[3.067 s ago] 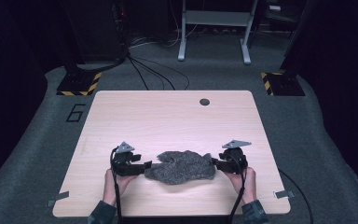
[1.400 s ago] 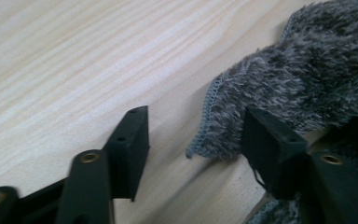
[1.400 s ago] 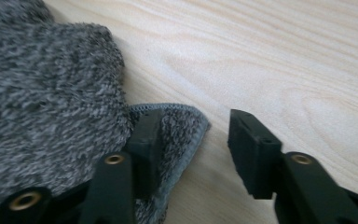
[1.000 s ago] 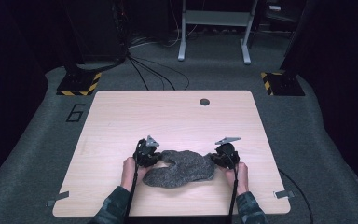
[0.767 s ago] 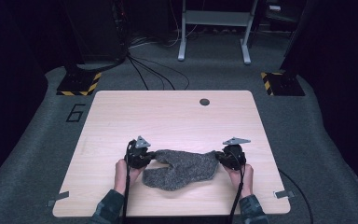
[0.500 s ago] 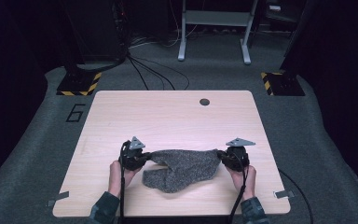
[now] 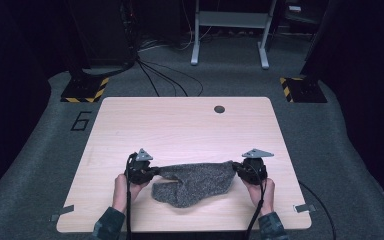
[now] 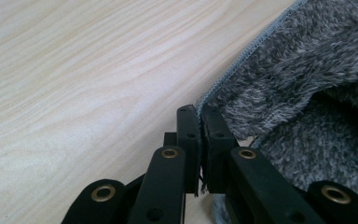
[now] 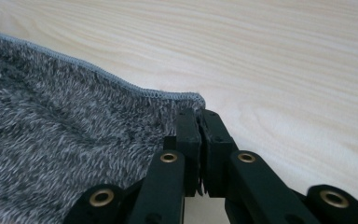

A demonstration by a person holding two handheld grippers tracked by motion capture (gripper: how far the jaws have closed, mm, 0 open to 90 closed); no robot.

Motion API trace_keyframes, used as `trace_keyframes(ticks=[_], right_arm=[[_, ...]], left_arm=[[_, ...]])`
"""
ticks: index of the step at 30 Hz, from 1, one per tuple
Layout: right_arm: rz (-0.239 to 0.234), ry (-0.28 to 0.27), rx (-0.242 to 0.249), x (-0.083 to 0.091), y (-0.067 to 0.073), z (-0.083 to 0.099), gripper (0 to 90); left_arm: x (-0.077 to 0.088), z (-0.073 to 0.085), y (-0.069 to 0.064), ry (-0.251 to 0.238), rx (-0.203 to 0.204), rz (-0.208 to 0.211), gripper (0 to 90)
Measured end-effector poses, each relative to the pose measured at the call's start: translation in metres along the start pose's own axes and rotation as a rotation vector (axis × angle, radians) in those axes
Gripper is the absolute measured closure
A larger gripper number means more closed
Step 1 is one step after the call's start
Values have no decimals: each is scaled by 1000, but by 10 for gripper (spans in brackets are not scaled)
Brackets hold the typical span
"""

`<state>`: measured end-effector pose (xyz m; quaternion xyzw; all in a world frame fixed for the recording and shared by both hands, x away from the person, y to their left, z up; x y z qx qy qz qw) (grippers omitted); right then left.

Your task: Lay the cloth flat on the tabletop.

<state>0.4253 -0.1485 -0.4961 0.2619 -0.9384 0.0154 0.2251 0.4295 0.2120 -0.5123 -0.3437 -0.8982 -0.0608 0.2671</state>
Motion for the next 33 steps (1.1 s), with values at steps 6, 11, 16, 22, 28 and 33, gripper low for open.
trace_keyframes(ticks=[6,11,16,22,28,33], right_arm=[[-3,24,31,-34,-14,-28,883],[32,-72,69,-46,-29,-110,885],[47,-266,164,-4,-10,-191,883],[-3,-293,198,31,10,-163,880],[-58,-121,129,18,17,-47,876],[-77,-5,65,16,21,12,853]], left_arm=[[-17,-35,32,10,-1,-27,882],[7,-128,52,-123,-92,-145,883],[63,-190,32,-293,-219,-220,882],[70,-135,8,-254,-243,-168,880],[34,-35,-8,-103,-140,-57,875],[25,11,-18,-46,-46,29,858]])
Point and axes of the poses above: each handheld gripper's, and its own axes: x roughly backward along the jaws, z roughly out of its underside, y roughly to its left, the point moved 3 cm from there along -x, roughly forward along the jaws, and after that the axes turned 15 degrees about -y, right-handed, at the moved point
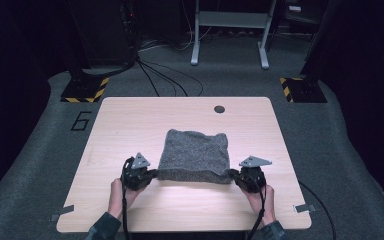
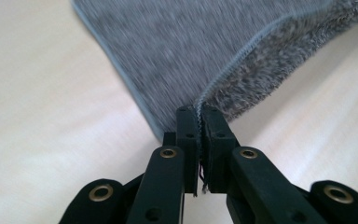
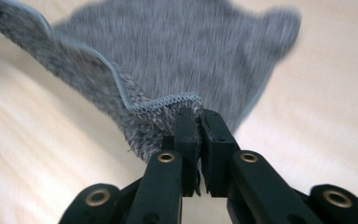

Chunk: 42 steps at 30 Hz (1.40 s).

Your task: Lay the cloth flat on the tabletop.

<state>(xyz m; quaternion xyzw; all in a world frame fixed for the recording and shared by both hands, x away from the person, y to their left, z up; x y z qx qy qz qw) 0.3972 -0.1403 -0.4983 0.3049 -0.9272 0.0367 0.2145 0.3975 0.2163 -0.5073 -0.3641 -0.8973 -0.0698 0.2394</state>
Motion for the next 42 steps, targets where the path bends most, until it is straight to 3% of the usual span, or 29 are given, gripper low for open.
trace_keyframes(ticks=[3,6,7,10,12,14,18,22,26,27,30,36,40,42], right_arm=[[-14,16,-26,9,4,17,798],[-19,16,-46,16,4,21,758],[-22,9,-53,21,3,21,716],[-21,-7,-66,30,-3,16,607],[-12,-20,-60,31,-9,10,523],[-3,-14,-65,29,-11,8,507],[11,-1,-63,13,-21,-3,411],[35,19,-75,-12,-34,-9,317],[45,68,-82,-39,-44,-9,249],[53,80,-87,-46,-46,-10,235],[72,97,-98,-63,-49,-11,218],[150,131,-63,-85,-51,-11,200],[171,159,-42,-89,-52,-5,188],[182,167,-33,-90,-51,-2,185]], left_arm=[[7,14,-5,-12,56,36,798],[15,19,-9,1,68,56,733],[19,19,-10,0,76,62,654],[32,13,-8,-17,83,29,450],[36,5,-6,-28,47,-11,369],[36,1,-5,-30,30,-23,313],[23,-14,13,-31,13,-65,266],[0,-24,31,-7,19,-102,208],[-28,-28,41,19,13,-146,184],[-34,-29,45,47,2,-148,183],[-58,-29,51,70,-13,-206,192],[-81,-25,46,124,-42,-227,197],[-80,-18,42,152,-68,-238,198],[-76,-14,40,137,-57,-240,200]])
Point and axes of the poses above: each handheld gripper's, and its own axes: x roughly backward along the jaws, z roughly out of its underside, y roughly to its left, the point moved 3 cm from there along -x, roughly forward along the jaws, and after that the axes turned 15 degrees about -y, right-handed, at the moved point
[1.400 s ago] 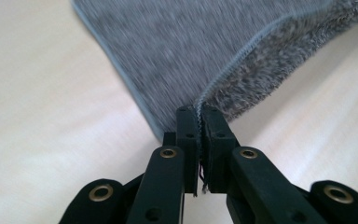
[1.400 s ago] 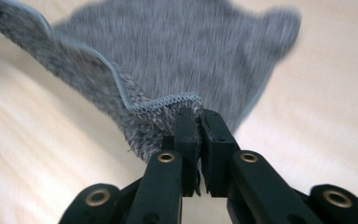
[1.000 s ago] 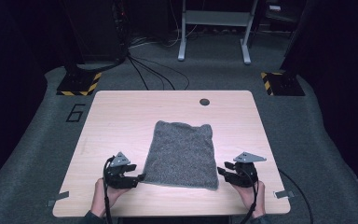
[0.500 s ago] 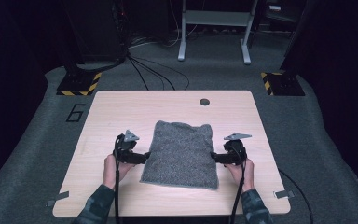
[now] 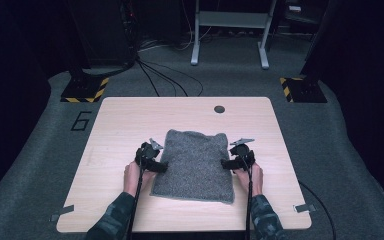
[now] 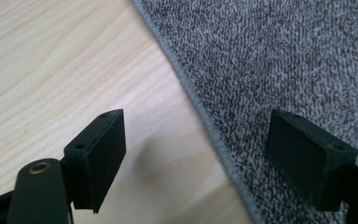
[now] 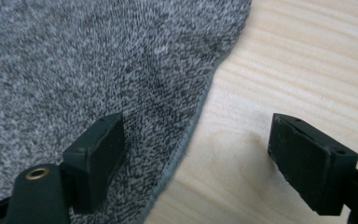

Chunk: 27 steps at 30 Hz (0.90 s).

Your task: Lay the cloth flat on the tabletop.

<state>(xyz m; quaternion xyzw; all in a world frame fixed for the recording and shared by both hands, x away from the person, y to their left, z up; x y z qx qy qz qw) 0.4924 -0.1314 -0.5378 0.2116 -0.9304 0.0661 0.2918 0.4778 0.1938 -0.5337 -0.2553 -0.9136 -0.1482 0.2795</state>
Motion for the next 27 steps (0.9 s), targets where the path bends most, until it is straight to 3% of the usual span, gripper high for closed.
trace_keyframes(ticks=[13,27], right_arm=[[-27,-17,15,11,2,10,179],[-48,-20,26,19,13,16,176]], left_arm=[[30,26,-10,-32,57,-5,201],[43,38,-8,-41,83,11,196]])
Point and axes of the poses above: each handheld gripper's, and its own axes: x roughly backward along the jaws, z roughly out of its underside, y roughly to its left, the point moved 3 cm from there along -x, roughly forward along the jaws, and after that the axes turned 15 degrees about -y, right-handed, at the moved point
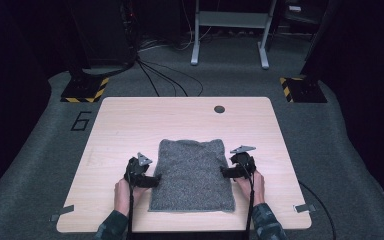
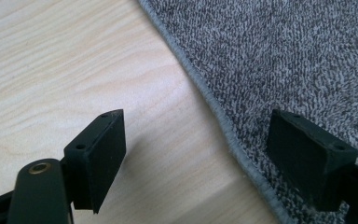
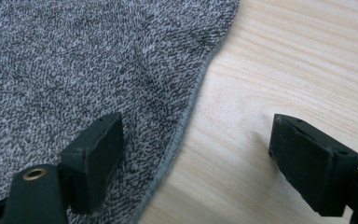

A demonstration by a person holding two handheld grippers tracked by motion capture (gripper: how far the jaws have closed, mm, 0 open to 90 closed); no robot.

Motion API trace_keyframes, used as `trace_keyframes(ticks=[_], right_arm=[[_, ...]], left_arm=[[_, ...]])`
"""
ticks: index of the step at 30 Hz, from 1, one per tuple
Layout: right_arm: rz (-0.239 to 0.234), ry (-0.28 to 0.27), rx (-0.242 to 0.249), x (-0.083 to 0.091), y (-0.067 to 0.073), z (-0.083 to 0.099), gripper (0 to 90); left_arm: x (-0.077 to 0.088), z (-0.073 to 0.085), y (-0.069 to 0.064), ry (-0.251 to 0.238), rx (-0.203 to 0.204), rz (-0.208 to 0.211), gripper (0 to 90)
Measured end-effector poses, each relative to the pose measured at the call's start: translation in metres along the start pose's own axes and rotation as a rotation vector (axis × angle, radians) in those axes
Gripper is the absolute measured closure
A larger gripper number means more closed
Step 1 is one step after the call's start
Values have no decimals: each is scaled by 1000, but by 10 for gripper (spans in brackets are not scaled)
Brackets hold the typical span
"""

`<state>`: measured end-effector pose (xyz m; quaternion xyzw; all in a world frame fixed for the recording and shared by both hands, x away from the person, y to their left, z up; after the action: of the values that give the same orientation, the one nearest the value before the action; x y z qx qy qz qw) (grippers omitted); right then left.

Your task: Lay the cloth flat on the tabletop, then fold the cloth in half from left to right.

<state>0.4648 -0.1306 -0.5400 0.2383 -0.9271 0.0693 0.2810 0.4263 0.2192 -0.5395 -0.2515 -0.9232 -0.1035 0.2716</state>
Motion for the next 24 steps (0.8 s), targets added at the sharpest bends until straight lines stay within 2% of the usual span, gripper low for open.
trace_keyframes(ticks=[3,6,7,8,14,16,21,24], right_arm=[[-4,6,-1,1,2,1,173],[1,0,-4,1,2,1,164],[0,3,-2,1,2,1,157],[3,5,-8,1,2,1,153],[6,-3,-5,1,2,1,147],[11,-18,-10,3,2,0,110],[-7,-65,-33,16,7,-7,102],[-36,-85,-30,24,12,-10,76]], left_arm=[[1,2,1,15,14,13,156],[2,2,3,-15,41,11,127],[4,1,4,-6,42,12,111],[4,0,4,-25,48,10,100],[11,-5,9,-55,72,12,74],[13,-6,12,-56,73,14,69],[17,-14,20,-79,90,9,30],[18,-20,24,-108,129,28,9]])
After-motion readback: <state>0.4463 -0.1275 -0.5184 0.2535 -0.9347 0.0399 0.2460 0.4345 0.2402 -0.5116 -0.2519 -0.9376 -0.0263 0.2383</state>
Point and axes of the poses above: each handheld gripper's, and its own axes: x roughly backward along the jaws, z roughly out of its underside, y roughly to its left, the point moved 3 cm from there along -x, roughly forward along the jaws, and after that the axes turned 15 degrees about -y, right-handed, at the moved point
